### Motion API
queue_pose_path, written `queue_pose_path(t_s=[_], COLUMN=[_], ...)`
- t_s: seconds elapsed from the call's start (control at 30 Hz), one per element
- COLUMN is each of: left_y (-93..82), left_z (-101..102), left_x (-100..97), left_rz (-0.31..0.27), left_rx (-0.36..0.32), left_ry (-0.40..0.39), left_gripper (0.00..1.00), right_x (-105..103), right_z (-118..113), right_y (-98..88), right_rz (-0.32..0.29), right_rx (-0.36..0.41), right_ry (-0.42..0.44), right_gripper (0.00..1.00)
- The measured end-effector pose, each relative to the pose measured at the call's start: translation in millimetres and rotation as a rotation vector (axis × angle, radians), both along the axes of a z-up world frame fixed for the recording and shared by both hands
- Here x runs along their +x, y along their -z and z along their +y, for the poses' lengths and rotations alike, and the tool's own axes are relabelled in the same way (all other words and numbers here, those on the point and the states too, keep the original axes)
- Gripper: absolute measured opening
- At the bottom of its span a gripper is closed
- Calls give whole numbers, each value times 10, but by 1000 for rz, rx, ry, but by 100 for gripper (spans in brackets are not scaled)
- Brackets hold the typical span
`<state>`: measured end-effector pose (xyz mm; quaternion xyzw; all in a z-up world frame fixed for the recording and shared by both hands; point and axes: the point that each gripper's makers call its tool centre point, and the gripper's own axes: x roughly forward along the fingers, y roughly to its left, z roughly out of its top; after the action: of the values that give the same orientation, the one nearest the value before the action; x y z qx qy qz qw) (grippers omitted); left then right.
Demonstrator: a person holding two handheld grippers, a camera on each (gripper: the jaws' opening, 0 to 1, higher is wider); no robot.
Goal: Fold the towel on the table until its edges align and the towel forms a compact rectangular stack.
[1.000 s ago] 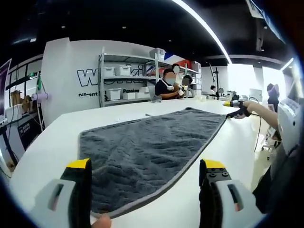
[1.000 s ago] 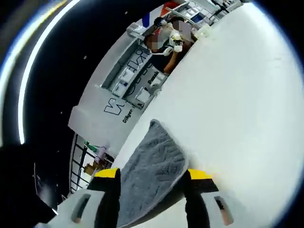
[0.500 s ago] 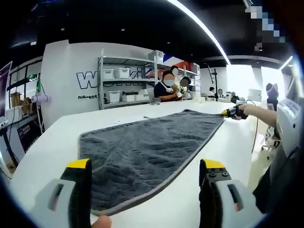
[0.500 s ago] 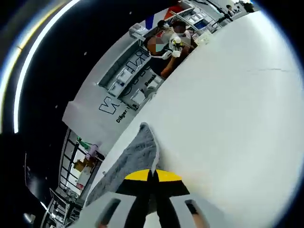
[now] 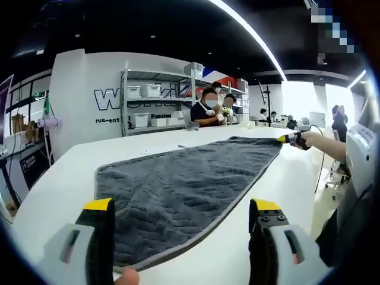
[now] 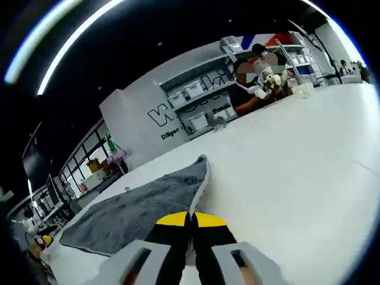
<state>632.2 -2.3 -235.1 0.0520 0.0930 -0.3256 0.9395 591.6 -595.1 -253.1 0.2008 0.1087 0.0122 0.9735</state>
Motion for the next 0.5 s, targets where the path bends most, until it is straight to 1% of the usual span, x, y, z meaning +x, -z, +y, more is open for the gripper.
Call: queue_pose_path(t_s=[0.13, 0.27, 0.37, 0.5], left_y=[-1, -10, -22, -38], left_z=[0, -4, -1, 9], left_x=[-7, -18, -27, -35], left_rz=[-1, -2, -5, -9], left_rx=[-2, -9, -13, -15], left_ry=[0, -2, -4, -6], left_gripper=[98, 98, 98, 98], right_x=[23, 68, 100, 150], right_z=[156, 319, 450, 608], right_y=[-80, -159, -205, -267], right_rz=[6, -10, -24, -43], right_rx=[-77, -118, -108, -75], right_ry=[-26, -65, -98, -144], right_gripper=[2, 2, 2, 2])
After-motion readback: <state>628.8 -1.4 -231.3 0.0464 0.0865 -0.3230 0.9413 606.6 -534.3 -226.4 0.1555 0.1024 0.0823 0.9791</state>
